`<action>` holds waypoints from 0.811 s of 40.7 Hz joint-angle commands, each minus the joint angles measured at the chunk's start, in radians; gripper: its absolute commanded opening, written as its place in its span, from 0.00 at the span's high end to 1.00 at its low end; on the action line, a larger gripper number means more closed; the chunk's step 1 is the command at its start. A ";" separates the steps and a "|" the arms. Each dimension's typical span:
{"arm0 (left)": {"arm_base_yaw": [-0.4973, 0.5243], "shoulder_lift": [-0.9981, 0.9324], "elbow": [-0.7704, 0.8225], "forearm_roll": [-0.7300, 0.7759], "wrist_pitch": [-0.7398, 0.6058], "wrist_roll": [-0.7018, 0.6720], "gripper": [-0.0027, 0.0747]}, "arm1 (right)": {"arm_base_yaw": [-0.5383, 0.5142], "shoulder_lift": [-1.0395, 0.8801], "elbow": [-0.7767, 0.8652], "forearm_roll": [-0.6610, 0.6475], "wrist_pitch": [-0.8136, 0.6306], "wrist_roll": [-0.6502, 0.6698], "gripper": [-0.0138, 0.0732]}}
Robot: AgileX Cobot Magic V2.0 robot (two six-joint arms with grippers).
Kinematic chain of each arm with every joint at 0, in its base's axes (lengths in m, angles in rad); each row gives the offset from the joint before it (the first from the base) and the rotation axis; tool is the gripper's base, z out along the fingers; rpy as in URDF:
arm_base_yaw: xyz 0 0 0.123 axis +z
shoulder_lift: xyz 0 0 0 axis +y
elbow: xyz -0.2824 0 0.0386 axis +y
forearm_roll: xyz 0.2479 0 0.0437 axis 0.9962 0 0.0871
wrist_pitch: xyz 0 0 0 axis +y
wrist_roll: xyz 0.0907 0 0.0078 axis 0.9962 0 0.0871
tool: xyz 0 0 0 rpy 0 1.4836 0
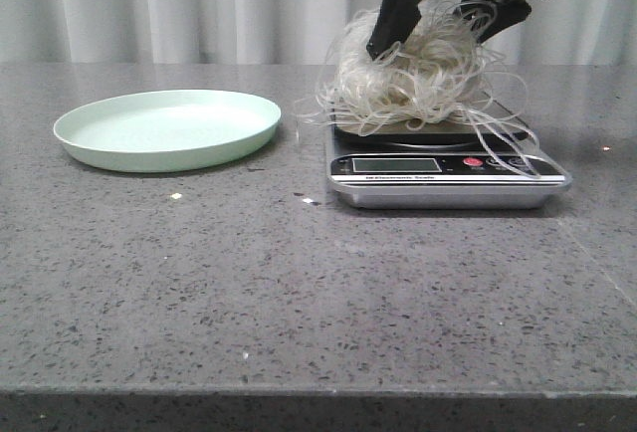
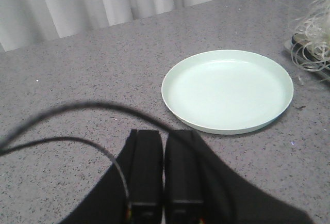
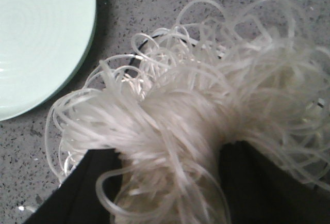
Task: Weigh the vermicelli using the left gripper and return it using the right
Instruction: 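Lower the right gripper onto the vermicelli on the scale and grasp it, then lift the vermicelli with the right gripper and carry it over the plate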
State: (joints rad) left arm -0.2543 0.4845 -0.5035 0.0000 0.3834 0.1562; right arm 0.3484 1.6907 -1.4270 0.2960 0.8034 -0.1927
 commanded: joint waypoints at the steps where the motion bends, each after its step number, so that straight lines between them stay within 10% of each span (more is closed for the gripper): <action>1: 0.000 0.004 -0.025 -0.008 -0.089 -0.008 0.79 | -0.004 -0.024 -0.020 -0.051 0.066 -0.011 0.67; 33: 0.000 0.004 -0.025 -0.008 -0.096 -0.008 0.79 | -0.004 -0.098 -0.400 0.011 0.176 -0.011 0.67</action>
State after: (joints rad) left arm -0.2543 0.4845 -0.5035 0.0000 0.3661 0.1562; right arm 0.3484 1.6518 -1.7447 0.2489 1.0210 -0.1945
